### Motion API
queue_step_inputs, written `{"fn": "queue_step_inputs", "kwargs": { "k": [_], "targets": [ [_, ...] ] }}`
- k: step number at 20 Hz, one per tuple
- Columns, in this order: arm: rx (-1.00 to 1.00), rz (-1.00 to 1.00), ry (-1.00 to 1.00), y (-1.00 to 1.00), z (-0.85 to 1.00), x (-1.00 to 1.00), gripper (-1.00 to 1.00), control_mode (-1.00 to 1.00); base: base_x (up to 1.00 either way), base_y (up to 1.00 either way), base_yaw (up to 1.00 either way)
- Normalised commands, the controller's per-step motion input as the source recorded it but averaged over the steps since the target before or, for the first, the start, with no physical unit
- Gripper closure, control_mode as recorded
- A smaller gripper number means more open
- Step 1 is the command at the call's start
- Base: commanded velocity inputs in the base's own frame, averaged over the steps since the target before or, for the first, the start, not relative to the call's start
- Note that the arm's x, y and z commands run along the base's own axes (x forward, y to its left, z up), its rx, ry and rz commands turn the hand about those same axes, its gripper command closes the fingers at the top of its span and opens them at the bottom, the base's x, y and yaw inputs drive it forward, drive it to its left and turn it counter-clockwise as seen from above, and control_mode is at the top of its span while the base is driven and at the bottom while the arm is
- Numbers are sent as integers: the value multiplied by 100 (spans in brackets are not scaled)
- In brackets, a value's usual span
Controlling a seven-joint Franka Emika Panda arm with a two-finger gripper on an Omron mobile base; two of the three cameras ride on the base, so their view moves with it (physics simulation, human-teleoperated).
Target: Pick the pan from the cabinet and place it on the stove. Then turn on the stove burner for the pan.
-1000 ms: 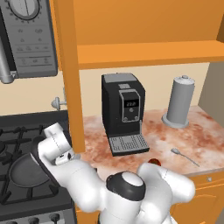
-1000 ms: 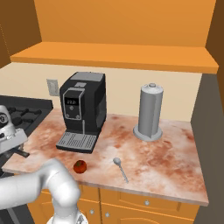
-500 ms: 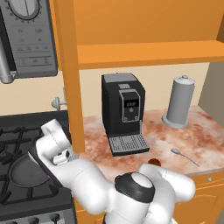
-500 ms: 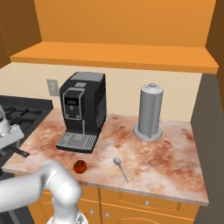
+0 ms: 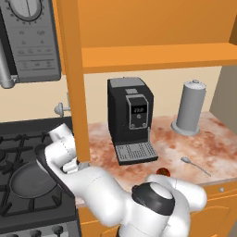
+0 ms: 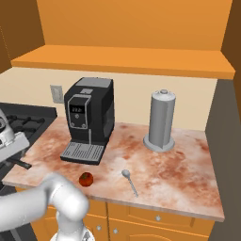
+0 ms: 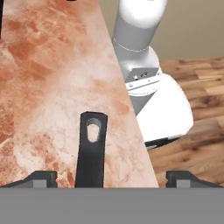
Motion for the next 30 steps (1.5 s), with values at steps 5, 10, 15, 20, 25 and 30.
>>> {"fn": "queue_step_inputs", "kwargs": {
  "k": [5,10,15,20,25,30],
  "targets": [
    [0,0,-10,-24,29,-9,-100,-100,0,0,0],
    [0,0,-10,-23,33,-16,-100,-100,0,0,0],
    [0,0,-8,-25,23,-18,-100,-100,0,0,0],
    [0,0,-10,-25,21,-23,-100,-100,0,0,0],
    [0,0,-12,-21,28,-34,-100,-100,0,0,0],
    [0,0,-15,-13,30,-44,-100,-100,0,0,0]
  ]
}}
